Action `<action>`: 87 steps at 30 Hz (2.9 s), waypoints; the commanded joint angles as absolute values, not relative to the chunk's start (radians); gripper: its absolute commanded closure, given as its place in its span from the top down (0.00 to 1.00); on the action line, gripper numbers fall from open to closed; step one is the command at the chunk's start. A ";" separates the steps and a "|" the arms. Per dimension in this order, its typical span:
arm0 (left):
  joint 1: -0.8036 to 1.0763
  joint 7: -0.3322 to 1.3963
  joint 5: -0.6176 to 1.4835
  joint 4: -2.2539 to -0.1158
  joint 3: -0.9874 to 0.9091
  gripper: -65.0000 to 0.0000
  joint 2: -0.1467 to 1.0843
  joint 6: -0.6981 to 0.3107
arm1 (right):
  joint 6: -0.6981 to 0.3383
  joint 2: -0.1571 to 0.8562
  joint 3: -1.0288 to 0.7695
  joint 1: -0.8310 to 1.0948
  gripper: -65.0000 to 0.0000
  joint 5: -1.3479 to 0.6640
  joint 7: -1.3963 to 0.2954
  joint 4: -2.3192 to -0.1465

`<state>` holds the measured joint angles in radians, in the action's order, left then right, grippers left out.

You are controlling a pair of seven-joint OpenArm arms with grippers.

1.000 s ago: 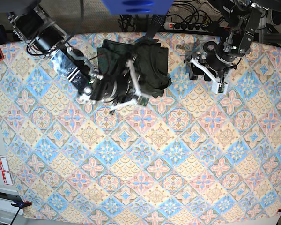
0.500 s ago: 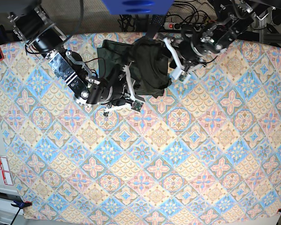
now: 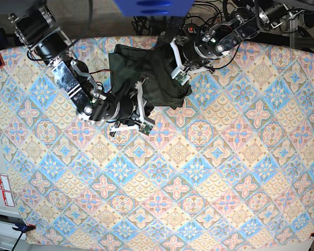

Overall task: Fold the T-shirt properly
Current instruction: 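Grasp the bundle edges with both grippers and fold it over again, then open the left gripper and lift it away from the bundle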

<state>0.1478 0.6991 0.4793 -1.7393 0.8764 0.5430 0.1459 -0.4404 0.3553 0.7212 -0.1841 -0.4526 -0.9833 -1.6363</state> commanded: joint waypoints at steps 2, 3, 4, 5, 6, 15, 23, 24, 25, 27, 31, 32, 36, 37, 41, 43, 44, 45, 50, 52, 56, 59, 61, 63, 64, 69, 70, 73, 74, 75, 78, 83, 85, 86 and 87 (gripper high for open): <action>0.145 0.688 0.453 -1.738 0.862 0.28 0.552 0.145 | -0.444 0.360 0.716 -0.202 0.14 -0.467 -0.969 -1.655; 0.147 0.688 0.444 -1.736 0.849 0.28 0.561 0.145 | -0.444 0.360 0.716 -0.202 0.14 -0.467 -0.969 -1.655; 0.153 0.688 0.440 -1.736 0.834 0.28 0.575 0.147 | -0.444 0.360 0.717 -0.200 0.14 -0.467 -0.969 -1.655; 0.165 0.688 0.435 -1.736 0.812 0.28 0.585 0.147 | -0.444 0.360 0.717 -0.200 0.14 -0.467 -0.969 -1.655; 0.174 0.688 0.433 -1.736 0.786 0.28 0.590 0.147 | -0.444 0.360 0.717 -0.200 0.14 -0.467 -0.969 -1.655; 0.263 0.684 0.433 -1.739 0.492 0.28 0.587 0.147 | -0.444 0.360 0.733 -0.200 0.14 -0.467 -0.969 -1.653; 0.306 0.684 0.435 -1.747 0.269 0.28 0.535 0.186 | -0.444 0.360 0.730 -0.200 0.14 -0.467 -0.966 -1.652; 0.323 0.684 0.435 -1.771 0.257 0.29 0.530 0.186 | -0.444 0.360 0.725 -0.200 0.14 -0.467 -0.966 -1.650; 0.340 0.684 0.435 -1.807 0.260 0.29 0.530 0.185 | -0.444 0.360 0.723 -0.200 0.14 -0.467 -0.964 -1.639; 0.378 0.684 0.435 -1.890 0.297 0.29 0.533 0.185 | -0.444 0.360 0.713 -0.202 0.14 -0.466 -0.964 -1.610; 0.430 0.687 0.433 -2.002 0.398 0.29 0.565 0.185 | -0.443 0.360 0.647 -0.202 0.14 -0.446 -0.963 -1.547; 0.430 0.687 0.433 -2.006 0.430 0.29 0.576 0.185 | -0.443 0.360 0.631 -0.200 0.14 -0.424 -0.963 -1.538; 0.427 0.687 0.432 -1.989 0.549 0.29 0.595 0.185 | -0.443 0.360 0.598 -0.200 0.14 -0.318 -0.963 -1.489; 0.426 0.687 0.430 -1.972 0.562 0.29 0.595 0.185 | -0.443 0.360 0.598 -0.200 0.14 -0.300 -0.963 -1.472; 0.361 0.687 0.430 -1.870 0.602 0.28 0.588 0.185 | -0.443 0.360 0.601 -0.196 0.14 -0.294 -0.966 -1.443; 0.325 0.687 0.433 -1.807 0.610 0.28 0.582 0.185 | -0.443 0.360 0.601 -0.174 0.14 -0.294 -0.967 -1.443; 0.308 0.687 0.433 -1.782 0.610 0.28 0.567 0.185 | -0.443 0.360 0.601 -0.168 0.14 -0.292 -0.969 -1.443; 0.291 0.687 0.432 -1.759 0.610 0.29 0.552 0.185 | -0.443 0.360 0.602 -0.162 0.14 -0.292 -0.969 -1.443; 0.193 0.687 0.432 -1.658 0.610 0.29 0.503 0.185 | -0.444 0.360 0.602 -0.114 0.14 -0.292 -0.970 -1.448; 0.153 0.687 0.432 -1.618 0.610 0.29 0.476 0.185 | -0.444 0.360 0.602 -0.091 0.14 -0.292 -0.970 -1.451; 0.079 0.687 0.430 -1.555 0.610 0.29 0.415 0.185 | -0.444 0.361 0.602 -0.028 0.14 -0.292 -0.970 -1.452; 0.019 0.687 0.430 -1.497 0.610 0.29 0.367 0.185 | -0.444 0.361 0.602 0.024 0.14 -0.291 -0.970 -1.454; -0.022 0.687 0.430 -1.454 0.627 0.29 0.331 0.185 | -0.444 0.361 0.602 0.041 0.14 -0.291 -0.970 -1.460; -0.081 0.687 0.430 -1.409 0.671 0.29 0.300 0.185 | -0.444 0.361 0.602 0.045 0.14 -0.289 -0.967 -1.495; -0.104 0.685 0.430 -1.386 0.693 0.29 0.286 0.185 | -0.444 0.361 0.602 0.045 0.14 -0.289 -0.969 -1.518; -0.206 0.680 0.432 -1.276 0.748 0.29 0.202 0.185 | -0.444 0.369 0.595 0.085 0.13 -0.288 -0.970 -1.616; -0.214 0.680 0.432 -1.267 0.748 0.29 0.183 0.185 | -0.444 0.371 0.595 0.091 0.13 -0.288 -0.970 -1.629; -0.259 0.682 0.432 -1.248 0.753 0.28 0.147 0.185 | -0.444 0.401 0.593 0.096 0.13 -0.288 -0.970 -1.666; -0.265 0.684 0.432 -1.248 0.754 0.28 0.145 0.186 | -0.444 0.401 0.593 0.096 0.13 -0.288 -0.970 -1.673; -0.269 0.687 0.432 -1.251 0.754 0.28 0.143 0.188 | -0.444 0.403 0.593 0.096 0.13 -0.288 -0.970 -1.682; -0.274 0.687 0.432 -1.264 0.750 0.28 0.151 0.191 | -0.444 0.417 0.591 0.093 0.13 -0.288 -0.970 -1.704; -0.271 0.682 0.432 -1.288 0.748 0.28 0.262 0.193 | -0.443 0.418 0.536 0.104 0.13 -0.288 -0.970 -1.722; -0.272 0.680 0.423 -1.288 0.746 0.28 0.302 0.193 | -0.443 0.417 0.519 0.120 0.13 -0.288 -0.970 -1.724; -0.272 0.680 0.406 -1.288 0.745 0.28 0.317 0.193 | -0.443 0.417 0.518 0.122 0.13 -0.288 -0.970 -1.732; -0.274 0.680 0.389 -1.288 0.745 0.28 0.326 0.193 | -0.443 0.417 0.518 0.122 0.13 -0.288 -0.970 -1.739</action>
<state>-0.2501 0.6979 0.3908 -1.2736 0.7509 0.3302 0.1886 -0.4374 0.4156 0.5205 0.1318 -0.2687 -0.9897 -1.7145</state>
